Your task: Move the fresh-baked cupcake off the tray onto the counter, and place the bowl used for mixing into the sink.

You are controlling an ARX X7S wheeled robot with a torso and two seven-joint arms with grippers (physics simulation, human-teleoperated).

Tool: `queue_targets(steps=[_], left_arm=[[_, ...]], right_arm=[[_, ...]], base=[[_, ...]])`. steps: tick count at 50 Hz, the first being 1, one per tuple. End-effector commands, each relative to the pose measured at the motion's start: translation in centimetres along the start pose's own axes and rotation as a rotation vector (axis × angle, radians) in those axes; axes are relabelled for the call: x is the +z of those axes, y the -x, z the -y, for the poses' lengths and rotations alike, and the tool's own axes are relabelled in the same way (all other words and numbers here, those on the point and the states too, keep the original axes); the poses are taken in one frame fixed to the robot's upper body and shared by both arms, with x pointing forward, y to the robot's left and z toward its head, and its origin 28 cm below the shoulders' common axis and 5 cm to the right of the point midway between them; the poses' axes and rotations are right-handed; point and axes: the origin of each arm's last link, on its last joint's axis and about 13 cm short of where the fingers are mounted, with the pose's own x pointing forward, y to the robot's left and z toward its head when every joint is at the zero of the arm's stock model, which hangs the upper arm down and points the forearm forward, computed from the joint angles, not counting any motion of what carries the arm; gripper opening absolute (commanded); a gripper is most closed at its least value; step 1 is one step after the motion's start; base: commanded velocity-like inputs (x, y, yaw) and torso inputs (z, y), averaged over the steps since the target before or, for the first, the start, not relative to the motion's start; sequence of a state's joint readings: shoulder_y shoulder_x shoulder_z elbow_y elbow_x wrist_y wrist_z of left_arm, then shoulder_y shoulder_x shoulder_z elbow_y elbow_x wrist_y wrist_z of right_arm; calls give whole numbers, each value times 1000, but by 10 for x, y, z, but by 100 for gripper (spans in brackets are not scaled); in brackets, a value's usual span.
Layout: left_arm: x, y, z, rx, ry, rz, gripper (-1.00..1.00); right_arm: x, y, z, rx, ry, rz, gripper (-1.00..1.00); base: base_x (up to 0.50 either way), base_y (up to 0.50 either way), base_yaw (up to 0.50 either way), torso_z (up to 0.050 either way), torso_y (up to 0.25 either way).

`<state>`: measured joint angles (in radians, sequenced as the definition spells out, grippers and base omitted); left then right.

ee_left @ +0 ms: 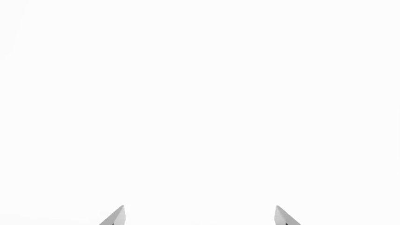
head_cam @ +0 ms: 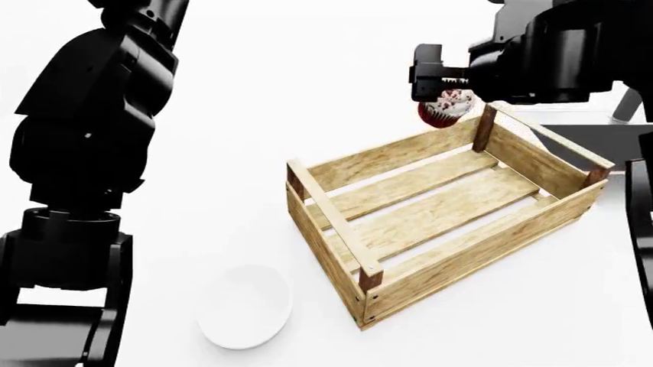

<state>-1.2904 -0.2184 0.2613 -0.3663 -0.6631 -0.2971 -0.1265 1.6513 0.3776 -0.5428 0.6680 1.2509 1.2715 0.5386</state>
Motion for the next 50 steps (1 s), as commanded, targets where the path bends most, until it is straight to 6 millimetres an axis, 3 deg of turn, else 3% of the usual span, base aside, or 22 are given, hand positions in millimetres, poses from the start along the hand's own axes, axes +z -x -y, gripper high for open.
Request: queue_targets(steps=[1, 24, 50], left_arm=[[0, -1, 0, -1, -3, 1, 100], [0, 0, 0, 2, -1, 2, 100], [-1, -1, 1, -4, 1, 1, 100]], right_arm=[[4, 2, 1, 2, -2, 24, -100], [2, -1, 1, -3, 19, 27, -100], [0, -3, -1, 14, 17, 22, -100]], base=[[0, 0, 0, 0, 0], [0, 7, 0, 0, 0], [0, 456, 0, 0, 0]])
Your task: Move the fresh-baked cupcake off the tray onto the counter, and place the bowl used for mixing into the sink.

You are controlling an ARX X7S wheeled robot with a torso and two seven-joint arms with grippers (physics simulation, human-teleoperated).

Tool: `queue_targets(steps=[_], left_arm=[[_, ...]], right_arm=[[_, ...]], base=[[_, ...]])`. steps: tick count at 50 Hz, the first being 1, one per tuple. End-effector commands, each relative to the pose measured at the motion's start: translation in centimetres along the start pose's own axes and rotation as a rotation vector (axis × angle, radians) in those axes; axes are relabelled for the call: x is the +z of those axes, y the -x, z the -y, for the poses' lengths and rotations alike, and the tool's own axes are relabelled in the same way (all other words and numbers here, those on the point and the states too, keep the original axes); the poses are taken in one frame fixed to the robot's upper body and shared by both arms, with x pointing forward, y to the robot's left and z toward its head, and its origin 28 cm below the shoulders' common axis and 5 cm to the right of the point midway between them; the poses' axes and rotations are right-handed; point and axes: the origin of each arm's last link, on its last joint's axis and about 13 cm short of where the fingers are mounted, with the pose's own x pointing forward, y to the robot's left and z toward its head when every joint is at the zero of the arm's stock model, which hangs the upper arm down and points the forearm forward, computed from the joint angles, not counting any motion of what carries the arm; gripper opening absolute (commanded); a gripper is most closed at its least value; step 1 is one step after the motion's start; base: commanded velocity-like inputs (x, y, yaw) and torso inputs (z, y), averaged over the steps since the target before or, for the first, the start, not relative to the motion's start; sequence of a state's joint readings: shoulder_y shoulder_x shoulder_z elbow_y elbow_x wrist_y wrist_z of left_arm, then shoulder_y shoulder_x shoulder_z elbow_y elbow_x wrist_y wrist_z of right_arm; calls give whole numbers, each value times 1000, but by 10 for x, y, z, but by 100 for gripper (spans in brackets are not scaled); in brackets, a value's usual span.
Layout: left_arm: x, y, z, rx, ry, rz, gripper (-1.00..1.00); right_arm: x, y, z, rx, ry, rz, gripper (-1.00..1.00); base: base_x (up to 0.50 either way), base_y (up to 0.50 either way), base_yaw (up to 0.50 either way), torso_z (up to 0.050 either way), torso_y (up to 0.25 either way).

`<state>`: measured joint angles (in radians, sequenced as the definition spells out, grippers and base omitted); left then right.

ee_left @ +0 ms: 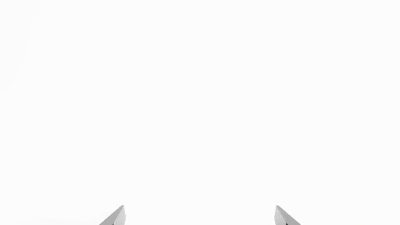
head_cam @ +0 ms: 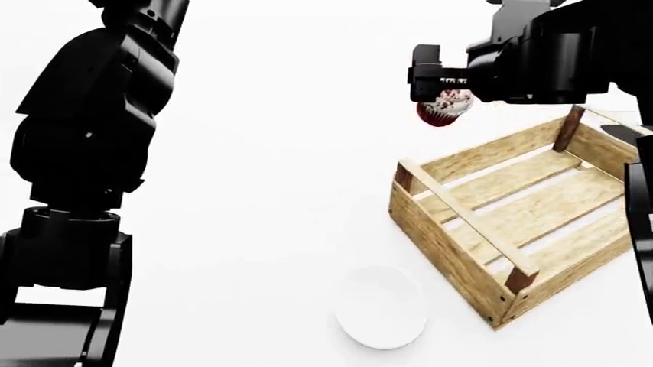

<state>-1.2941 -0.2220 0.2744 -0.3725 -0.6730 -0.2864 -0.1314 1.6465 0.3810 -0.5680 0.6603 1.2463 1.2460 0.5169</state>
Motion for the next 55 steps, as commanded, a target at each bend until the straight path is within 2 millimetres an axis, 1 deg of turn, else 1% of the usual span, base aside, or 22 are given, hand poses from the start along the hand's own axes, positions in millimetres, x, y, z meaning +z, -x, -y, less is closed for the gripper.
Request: queue_targets(steps=[1, 17, 22, 35, 42, 55], left_arm=[[0, -1, 1, -3, 0, 0, 100], [5, 4, -1, 0, 1, 0, 100], [0, 0, 0, 2, 0, -1, 100], [-2, -1, 1, 1, 0, -2, 100], [1, 1, 0, -1, 0, 1, 100], [3, 2, 0, 0, 3, 1, 100]], right_arm=[[1, 0, -1, 12, 8, 10, -100], [0, 0, -1, 21, 11, 6, -100], [0, -1, -1, 23, 11, 5, -100], [-2, -2, -1, 26, 12, -1, -100], [-2, -2, -2, 27, 13, -8, -100], [-9, -10, -3, 60, 4, -101, -100]], base=[[0, 387, 0, 0, 0], [0, 357, 0, 0, 0], [0, 334, 0, 0, 0], [0, 331, 0, 0, 0], [0, 324, 0, 0, 0], [0, 55, 0, 0, 0]])
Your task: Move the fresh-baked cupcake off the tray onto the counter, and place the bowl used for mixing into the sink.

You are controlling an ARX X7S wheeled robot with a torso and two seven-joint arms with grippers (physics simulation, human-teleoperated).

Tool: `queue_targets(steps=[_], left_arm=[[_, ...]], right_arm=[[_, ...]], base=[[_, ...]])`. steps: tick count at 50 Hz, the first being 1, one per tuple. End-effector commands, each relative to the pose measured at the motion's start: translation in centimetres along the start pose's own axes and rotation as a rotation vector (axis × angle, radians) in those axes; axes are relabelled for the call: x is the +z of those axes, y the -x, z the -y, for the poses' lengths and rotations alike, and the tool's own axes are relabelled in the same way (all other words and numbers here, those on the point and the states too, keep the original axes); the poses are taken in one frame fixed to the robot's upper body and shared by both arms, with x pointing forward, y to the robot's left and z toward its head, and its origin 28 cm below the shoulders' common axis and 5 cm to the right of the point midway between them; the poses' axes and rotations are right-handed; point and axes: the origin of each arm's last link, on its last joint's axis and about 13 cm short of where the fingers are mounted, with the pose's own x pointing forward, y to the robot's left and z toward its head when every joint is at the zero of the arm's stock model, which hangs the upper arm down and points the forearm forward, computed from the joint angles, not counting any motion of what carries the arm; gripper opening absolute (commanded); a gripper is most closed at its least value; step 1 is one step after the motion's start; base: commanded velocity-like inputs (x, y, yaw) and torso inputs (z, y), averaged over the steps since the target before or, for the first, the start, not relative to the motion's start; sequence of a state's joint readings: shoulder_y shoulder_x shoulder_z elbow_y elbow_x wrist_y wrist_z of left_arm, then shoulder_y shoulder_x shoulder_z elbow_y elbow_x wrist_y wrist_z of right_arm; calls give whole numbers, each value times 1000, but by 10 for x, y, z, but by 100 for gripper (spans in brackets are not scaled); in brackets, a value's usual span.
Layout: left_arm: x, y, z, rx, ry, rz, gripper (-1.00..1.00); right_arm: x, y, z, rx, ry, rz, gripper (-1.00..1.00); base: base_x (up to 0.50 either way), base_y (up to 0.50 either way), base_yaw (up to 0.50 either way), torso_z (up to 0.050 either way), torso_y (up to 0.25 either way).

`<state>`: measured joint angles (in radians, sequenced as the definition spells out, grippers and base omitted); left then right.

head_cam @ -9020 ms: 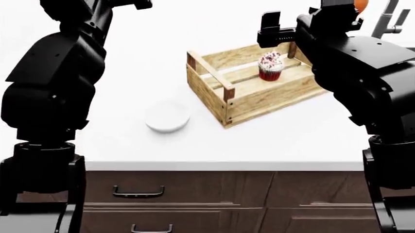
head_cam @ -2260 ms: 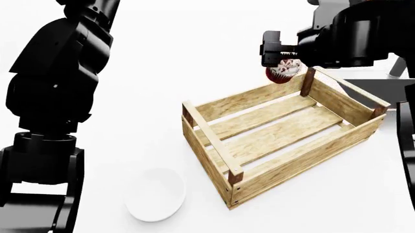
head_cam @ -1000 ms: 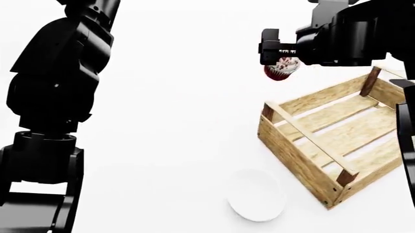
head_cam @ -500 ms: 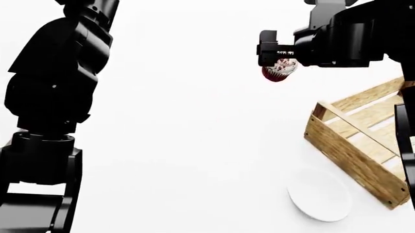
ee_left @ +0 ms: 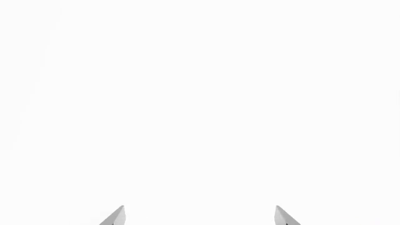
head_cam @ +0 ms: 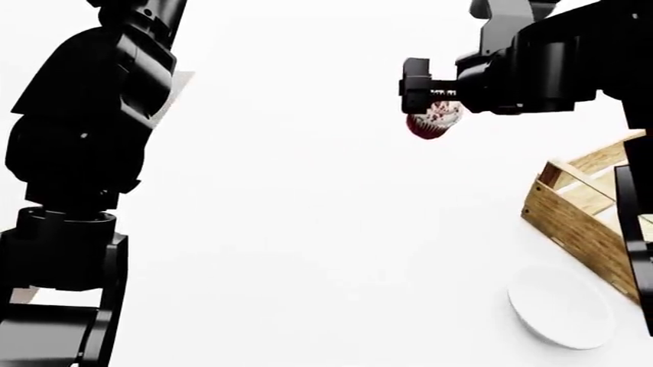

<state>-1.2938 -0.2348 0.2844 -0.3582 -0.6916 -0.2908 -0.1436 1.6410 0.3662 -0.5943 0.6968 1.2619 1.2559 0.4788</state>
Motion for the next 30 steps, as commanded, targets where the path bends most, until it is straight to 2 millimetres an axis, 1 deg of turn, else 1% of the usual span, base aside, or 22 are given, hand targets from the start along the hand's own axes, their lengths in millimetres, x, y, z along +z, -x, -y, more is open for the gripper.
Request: queue_targets(steps=[1, 15, 30], left_arm=[[1, 1, 0, -1, 3, 1, 100], [-2, 2, 0, 3, 9, 0, 100], [-1, 2, 0, 3, 7, 2, 100]], right_arm=[[-3, -4, 0, 20, 1, -49, -100], [-15, -23, -5, 51, 38, -146, -100], [-24, -25, -8, 70, 93, -197, -100]], base=[[0, 0, 0, 0, 0], [0, 0, 0, 0, 0], [0, 0, 0, 0, 0]])
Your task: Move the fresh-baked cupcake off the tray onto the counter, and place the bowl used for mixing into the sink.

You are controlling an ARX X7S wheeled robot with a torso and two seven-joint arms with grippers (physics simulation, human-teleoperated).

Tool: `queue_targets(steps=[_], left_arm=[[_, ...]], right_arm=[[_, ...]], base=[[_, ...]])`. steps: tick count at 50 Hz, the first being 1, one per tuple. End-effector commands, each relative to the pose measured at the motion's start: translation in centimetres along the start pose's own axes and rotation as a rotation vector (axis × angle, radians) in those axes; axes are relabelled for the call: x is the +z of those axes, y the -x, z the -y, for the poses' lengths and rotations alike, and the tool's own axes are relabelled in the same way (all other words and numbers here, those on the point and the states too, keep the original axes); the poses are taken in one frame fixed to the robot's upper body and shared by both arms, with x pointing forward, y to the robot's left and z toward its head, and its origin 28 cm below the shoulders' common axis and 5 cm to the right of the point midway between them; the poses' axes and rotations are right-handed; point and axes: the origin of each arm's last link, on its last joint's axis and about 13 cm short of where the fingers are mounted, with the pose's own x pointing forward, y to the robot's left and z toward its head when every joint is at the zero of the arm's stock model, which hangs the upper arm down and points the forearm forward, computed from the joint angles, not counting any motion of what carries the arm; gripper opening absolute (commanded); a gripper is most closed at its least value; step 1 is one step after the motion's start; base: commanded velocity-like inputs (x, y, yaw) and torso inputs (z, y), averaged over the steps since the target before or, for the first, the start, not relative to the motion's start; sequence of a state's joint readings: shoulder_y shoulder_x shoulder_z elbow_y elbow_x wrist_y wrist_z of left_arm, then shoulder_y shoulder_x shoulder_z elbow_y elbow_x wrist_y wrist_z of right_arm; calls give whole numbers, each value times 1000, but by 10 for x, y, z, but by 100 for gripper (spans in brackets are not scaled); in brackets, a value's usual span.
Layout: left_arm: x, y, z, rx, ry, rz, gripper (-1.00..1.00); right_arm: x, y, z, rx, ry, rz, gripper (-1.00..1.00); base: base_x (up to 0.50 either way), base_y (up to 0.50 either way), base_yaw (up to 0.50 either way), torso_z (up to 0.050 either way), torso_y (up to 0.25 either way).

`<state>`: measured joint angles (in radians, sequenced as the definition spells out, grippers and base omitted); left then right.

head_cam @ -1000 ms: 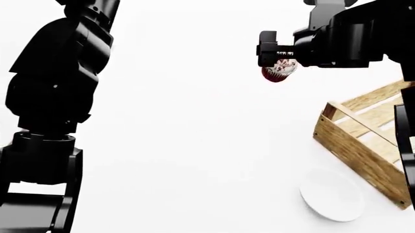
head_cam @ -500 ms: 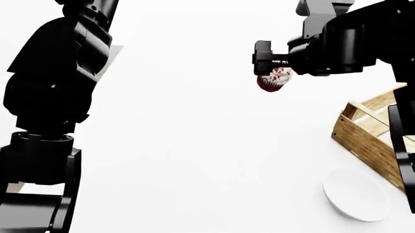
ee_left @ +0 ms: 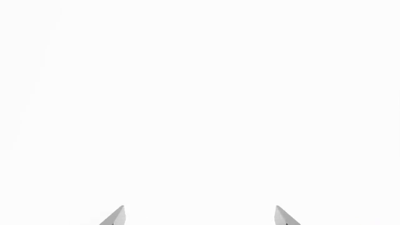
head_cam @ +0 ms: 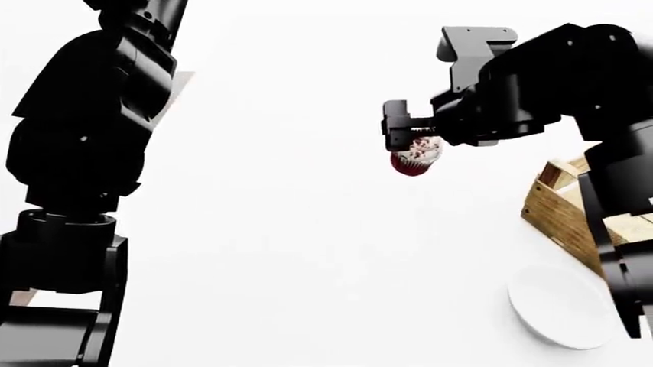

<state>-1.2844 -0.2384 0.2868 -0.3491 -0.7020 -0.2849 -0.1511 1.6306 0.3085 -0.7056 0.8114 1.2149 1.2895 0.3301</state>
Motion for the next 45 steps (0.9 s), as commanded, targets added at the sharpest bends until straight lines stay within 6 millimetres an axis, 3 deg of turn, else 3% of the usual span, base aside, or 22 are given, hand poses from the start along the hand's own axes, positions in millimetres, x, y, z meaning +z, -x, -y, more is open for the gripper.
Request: queue_targets(steps=[1, 29, 30, 45], left_arm=[[0, 0, 0, -2, 1, -1, 100], [0, 0, 0, 0, -1, 2, 100], [0, 0, 0, 0, -1, 1, 100], [1, -1, 2, -3, 1, 4, 100]], right_arm=[[-5, -4, -2, 15, 46, -39, -100], [-14, -9, -3, 20, 83, -93, -100], [-14, -10, -3, 18, 82, -94, 100], [-10, -2, -2, 8, 74, -62, 100]], base=[[0, 0, 0, 0, 0], [0, 0, 0, 0, 0], [0, 0, 0, 0, 0], [0, 0, 0, 0, 0]])
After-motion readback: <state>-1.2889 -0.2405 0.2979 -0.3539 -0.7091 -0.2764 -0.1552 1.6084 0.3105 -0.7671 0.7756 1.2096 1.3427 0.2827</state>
